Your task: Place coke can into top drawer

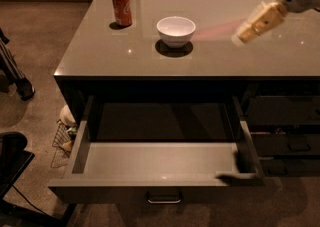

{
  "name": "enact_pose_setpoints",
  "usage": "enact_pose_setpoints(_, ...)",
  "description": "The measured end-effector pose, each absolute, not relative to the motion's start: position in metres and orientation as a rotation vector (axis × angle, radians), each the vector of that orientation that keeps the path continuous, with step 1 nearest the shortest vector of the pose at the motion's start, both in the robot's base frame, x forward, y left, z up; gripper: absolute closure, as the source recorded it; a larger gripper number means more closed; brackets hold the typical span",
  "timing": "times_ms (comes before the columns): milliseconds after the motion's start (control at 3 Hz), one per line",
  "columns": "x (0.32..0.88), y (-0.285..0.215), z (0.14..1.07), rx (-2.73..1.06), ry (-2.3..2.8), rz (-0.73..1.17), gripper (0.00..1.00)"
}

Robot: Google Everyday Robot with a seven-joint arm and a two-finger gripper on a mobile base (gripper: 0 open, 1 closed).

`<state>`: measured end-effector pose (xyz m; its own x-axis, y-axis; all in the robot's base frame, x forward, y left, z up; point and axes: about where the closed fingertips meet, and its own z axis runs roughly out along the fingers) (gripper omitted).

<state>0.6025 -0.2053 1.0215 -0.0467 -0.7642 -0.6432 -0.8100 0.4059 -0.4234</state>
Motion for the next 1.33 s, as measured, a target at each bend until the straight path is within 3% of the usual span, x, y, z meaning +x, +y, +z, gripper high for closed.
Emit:
enact_pose_setpoints(333,0.663,-0.172,1.055,-1.164,1.575,0.234,0.0)
enact_pose_setpoints(1333,0.687,-0.145,1.053,-1.05,1.54,0.298,0.0)
